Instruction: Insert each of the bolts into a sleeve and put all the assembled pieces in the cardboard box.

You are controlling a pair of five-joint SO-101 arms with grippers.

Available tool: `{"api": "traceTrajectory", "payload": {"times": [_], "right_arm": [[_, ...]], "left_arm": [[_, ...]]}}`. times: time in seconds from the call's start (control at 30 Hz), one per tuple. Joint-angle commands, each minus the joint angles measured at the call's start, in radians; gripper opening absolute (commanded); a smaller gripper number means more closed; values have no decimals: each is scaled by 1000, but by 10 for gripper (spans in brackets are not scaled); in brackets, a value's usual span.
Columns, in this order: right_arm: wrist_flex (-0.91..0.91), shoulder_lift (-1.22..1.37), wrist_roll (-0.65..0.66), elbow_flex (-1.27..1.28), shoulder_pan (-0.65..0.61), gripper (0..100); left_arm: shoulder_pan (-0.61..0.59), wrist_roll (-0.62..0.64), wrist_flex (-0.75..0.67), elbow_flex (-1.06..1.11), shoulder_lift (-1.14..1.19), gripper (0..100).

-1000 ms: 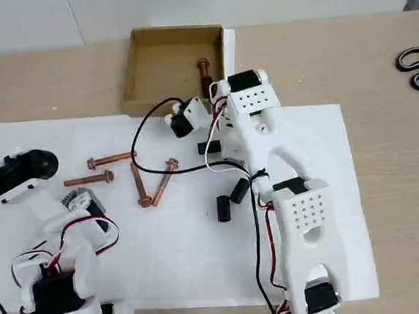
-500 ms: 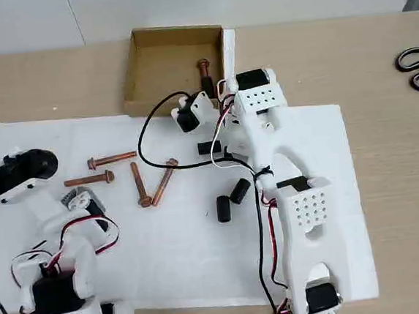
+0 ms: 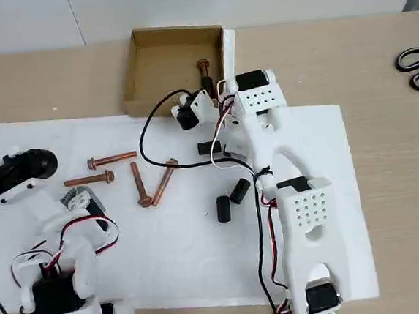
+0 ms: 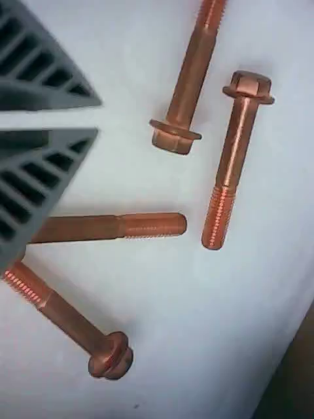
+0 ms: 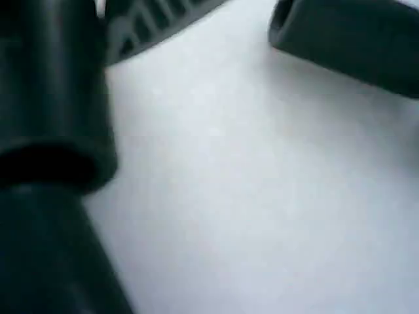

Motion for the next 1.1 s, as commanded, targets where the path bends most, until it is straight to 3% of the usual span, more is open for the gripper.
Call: {"api": "traceTrajectory", "payload": {"times": [0.0, 1.07], "right_arm": [[-18, 1, -8, 0, -7, 218], [74, -1, -11, -196, -67, 212]], "left_arm": [[2, 0, 6, -39, -14, 6], [6, 0, 8, -38, -14, 6]]}}
